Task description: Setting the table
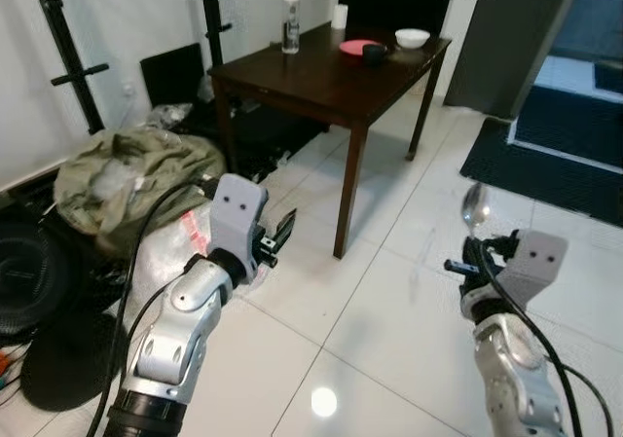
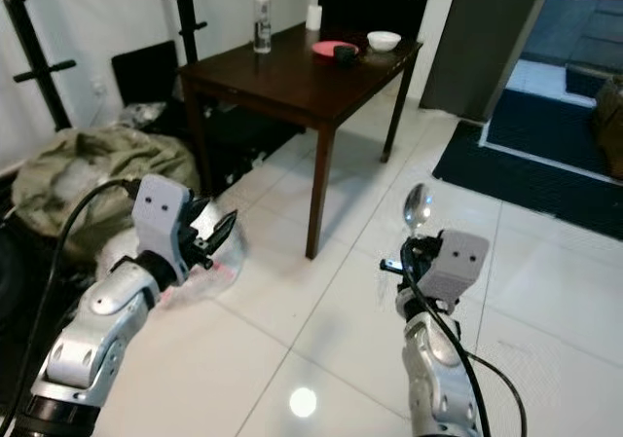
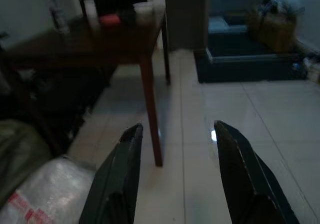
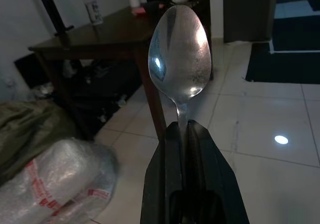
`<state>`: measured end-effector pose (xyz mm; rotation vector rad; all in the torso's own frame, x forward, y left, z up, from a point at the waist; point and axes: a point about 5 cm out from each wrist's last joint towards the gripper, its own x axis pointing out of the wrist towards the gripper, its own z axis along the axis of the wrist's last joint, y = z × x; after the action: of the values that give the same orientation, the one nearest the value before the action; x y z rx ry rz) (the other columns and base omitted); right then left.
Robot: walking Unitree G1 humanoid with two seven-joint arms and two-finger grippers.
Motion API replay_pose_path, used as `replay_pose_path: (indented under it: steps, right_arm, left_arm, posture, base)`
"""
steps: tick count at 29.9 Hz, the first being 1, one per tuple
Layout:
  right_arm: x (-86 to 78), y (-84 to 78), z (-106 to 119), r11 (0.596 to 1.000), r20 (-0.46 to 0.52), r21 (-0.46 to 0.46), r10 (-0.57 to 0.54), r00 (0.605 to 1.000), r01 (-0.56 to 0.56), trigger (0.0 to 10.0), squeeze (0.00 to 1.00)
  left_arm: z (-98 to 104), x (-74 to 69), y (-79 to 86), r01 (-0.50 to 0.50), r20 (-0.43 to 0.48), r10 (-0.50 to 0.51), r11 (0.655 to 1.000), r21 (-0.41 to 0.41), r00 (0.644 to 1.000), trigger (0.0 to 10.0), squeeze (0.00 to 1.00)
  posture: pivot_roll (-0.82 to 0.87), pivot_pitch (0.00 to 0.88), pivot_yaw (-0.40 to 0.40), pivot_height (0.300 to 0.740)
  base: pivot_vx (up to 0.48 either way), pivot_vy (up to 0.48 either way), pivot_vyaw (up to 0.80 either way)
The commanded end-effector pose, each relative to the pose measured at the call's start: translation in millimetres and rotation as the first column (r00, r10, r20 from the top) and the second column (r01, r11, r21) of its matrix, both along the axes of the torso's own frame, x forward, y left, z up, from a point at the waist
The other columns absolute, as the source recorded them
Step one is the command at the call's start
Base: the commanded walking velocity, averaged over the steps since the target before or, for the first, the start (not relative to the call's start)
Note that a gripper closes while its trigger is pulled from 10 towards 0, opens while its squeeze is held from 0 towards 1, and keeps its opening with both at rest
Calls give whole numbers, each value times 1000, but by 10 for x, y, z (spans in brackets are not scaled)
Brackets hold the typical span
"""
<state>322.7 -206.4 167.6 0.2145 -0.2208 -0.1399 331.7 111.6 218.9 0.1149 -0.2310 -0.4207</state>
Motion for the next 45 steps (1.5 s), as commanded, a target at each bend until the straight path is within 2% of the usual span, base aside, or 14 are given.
replay_pose_path:
  steps: [1,19,45]
  right_arm:
    - [-32,-68,-52,1000,-17,3,-24,1000,24,10000,0]
    - [-36,-74,-43,1000,-15,-3,-28,1000,28,10000,0]
    - [-26,-34,-52,1000,-18,-15,-10,1000,10,10000,0]
  left_arm:
    - [20,-13,-46,24,10,-24,1000,-5,1000,10000,0]
    - [27,-11,-78,38,14,-38,999,-8,999,10000,0]
    - [16,-6,-86,36,10,-36,999,-11,999,10000,0]
  posture:
    - [82,74,78,740]
    - [77,81,78,740]
    - [76,83,75,740]
  base:
    - [480,0,-663]
    - [476,0,-667]
    - [470,0,0]
